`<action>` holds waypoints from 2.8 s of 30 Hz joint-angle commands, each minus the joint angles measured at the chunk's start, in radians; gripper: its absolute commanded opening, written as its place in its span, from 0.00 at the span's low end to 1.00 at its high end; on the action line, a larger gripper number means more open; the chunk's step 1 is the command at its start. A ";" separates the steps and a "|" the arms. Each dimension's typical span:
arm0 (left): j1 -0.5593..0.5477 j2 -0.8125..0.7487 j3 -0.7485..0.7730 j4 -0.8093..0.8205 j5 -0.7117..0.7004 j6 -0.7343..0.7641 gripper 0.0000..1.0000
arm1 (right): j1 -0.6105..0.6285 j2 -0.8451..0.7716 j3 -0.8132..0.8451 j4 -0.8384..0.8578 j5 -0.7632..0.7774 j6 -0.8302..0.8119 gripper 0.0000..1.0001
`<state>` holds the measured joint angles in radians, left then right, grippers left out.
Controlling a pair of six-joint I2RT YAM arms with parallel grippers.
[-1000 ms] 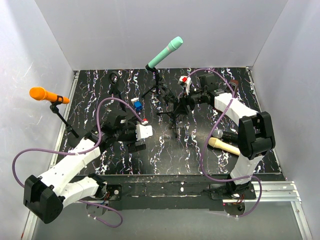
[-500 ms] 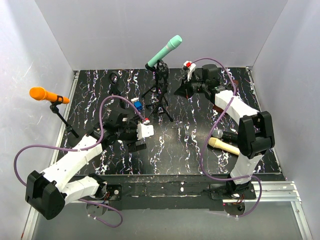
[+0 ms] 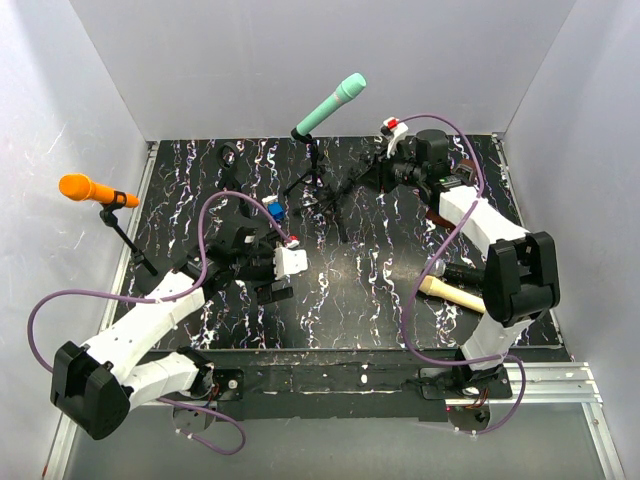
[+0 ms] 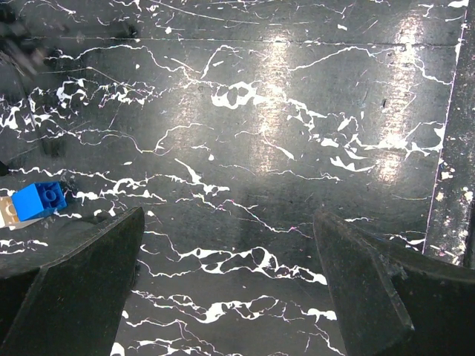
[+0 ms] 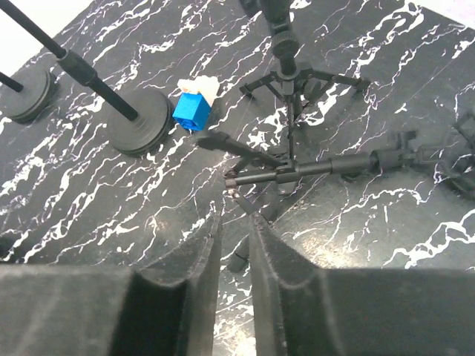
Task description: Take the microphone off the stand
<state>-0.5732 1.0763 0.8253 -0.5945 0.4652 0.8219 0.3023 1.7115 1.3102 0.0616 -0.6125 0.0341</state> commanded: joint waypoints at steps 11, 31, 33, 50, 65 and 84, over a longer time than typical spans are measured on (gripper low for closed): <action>0.006 -0.038 -0.038 0.033 0.010 0.020 0.98 | -0.017 -0.096 0.047 -0.187 0.148 0.263 0.67; 0.004 0.020 0.178 -0.169 0.007 -0.193 0.98 | -0.020 0.479 0.615 -0.459 0.390 0.722 0.63; 0.004 0.025 0.199 -0.194 0.001 -0.207 0.98 | -0.015 0.532 0.668 -0.464 0.424 0.751 0.63; 0.004 0.169 0.291 -0.220 0.020 -0.299 0.98 | 0.069 0.763 0.817 -0.523 0.456 0.932 0.50; 0.004 0.214 0.307 -0.193 -0.057 -0.305 0.98 | -0.029 0.559 0.611 -0.252 0.274 0.793 0.01; 0.004 0.306 0.363 -0.223 0.013 -0.253 0.98 | -0.098 0.330 0.178 0.710 0.224 0.074 0.01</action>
<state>-0.5716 1.3811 1.1343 -0.7933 0.4492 0.5472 0.2058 2.0705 1.5253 0.4496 -0.4061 0.3565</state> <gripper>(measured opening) 0.981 0.265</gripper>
